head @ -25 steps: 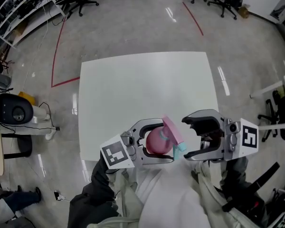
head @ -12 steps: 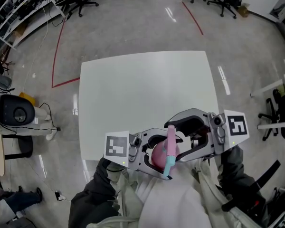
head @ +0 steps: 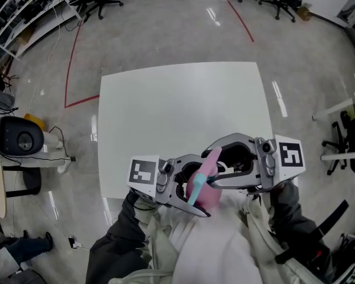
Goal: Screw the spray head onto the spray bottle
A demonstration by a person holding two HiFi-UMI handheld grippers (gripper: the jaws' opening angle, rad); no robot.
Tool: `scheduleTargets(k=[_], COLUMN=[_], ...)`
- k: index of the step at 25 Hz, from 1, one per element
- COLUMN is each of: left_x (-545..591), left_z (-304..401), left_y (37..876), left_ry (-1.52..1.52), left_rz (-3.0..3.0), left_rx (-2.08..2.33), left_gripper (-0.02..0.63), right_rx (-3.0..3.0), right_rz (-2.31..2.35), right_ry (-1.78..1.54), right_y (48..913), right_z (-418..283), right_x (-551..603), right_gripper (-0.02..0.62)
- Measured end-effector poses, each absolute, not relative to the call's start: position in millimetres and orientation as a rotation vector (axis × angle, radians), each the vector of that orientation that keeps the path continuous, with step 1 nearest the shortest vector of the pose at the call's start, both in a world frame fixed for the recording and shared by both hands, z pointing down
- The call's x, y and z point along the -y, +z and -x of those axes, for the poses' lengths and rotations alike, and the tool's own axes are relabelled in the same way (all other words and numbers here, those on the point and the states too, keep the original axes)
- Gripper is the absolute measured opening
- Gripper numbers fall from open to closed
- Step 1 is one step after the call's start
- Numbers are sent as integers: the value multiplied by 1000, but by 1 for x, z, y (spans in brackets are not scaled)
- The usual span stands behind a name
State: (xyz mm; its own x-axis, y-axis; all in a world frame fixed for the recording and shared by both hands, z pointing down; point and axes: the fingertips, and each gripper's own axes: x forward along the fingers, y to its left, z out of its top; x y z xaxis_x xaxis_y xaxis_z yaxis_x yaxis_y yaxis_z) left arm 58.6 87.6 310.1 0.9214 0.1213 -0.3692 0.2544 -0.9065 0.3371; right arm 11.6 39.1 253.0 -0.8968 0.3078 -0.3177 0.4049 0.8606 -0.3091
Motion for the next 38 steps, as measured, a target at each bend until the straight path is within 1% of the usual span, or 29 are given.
scheduleTargets(k=[4, 5, 7, 10, 15, 18, 22, 25, 28, 32, 34, 38], left_x=[-58, -53, -51, -59, -50, -30, -4, 10, 22, 30, 29, 19], left_z=[-39, -37, -37, -42, -47, -43, -34, -32, -36, -34, -21, 30], left_y=[337, 342, 344, 338, 346, 357, 389, 401, 403, 405, 418, 481], left_ry=[-437, -409, -385, -375, -251, -195, 59, 174, 161, 32, 7, 150], left_rz=[-2719, -2729, -2736, -2744, -2762, -2764, -2821, -2839, -2833, -2909, -2859, -2641], left_rx=[30, 85, 89, -19, 76, 244, 539, 718, 832, 988, 1076, 1320], left_gripper=[442, 442, 442, 442, 438, 439, 439, 438, 439, 439, 439, 439], right_rx=[-2921, -2943, -2927, -2822, -2907, -2998, -3127, -3143, -3137, -3140, -3069, -2935], right_rz=[-290, -246, -237, -340, -254, -61, 120, 291, 364, 295, 353, 673], right_ry=[-537, -536, -544, -555, -531, -505, -430, -385, -307, -145, -134, -91], right_y=[274, 278, 279, 265, 279, 293, 309, 316, 315, 321, 326, 354], right_z=[-11, -12, -12, -6, 7, 12, 18, 15, 16, 15, 6, -15], right_x=[-23, -20, -17, -17, -13, 2, 16, 29, 31, 19, 25, 67], right_gripper=[127, 123, 123, 124, 126, 126, 124, 122, 120, 120, 119, 120])
